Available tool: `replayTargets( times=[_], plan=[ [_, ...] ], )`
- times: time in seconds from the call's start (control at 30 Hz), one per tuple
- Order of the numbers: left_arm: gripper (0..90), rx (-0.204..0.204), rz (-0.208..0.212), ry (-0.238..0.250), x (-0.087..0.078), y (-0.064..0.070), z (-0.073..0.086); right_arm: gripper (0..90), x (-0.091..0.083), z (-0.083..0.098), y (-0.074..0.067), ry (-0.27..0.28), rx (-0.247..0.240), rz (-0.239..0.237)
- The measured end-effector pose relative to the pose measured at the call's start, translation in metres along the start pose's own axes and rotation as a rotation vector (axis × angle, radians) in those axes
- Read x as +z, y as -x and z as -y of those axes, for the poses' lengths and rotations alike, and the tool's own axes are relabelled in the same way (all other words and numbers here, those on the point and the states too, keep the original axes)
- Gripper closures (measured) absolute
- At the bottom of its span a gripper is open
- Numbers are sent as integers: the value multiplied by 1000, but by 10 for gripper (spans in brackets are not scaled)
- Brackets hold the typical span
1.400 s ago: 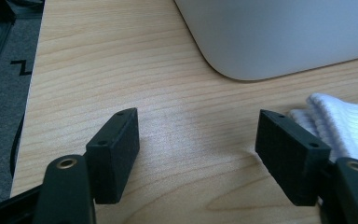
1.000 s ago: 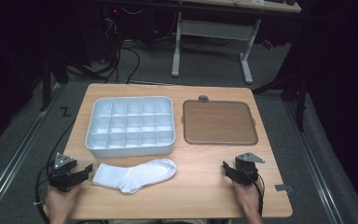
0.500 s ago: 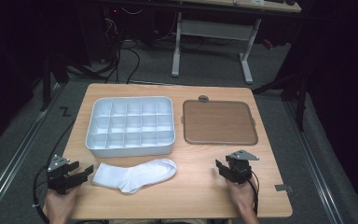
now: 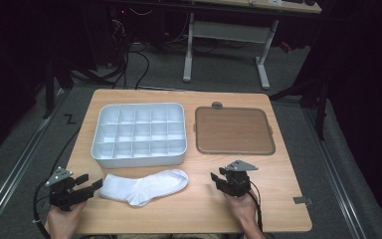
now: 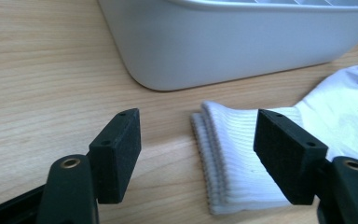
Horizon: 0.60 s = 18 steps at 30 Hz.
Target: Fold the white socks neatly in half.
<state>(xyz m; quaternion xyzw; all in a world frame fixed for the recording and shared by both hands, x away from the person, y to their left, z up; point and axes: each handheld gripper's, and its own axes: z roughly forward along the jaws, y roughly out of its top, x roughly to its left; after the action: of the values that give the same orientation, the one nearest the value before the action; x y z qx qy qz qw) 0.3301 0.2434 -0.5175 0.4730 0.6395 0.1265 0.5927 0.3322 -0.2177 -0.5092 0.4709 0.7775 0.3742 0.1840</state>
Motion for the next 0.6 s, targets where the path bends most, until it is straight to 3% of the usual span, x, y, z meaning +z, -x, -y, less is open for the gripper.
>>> replayTargets(
  times=[0.3, 0.47, 0.6],
  plan=[
    [349, -12, -6, -42, 10, 10, 8, 602, 15, -13, -29, -6, -40, -88],
    [363, -6, -27, -79, 17, 12, 15, 608, 25, -17, -40, -14, -62, -124],
    [368, 15, -39, -79, 21, 14, 18, 608, 30, -20, -48, -13, -67, -147]
  ],
)
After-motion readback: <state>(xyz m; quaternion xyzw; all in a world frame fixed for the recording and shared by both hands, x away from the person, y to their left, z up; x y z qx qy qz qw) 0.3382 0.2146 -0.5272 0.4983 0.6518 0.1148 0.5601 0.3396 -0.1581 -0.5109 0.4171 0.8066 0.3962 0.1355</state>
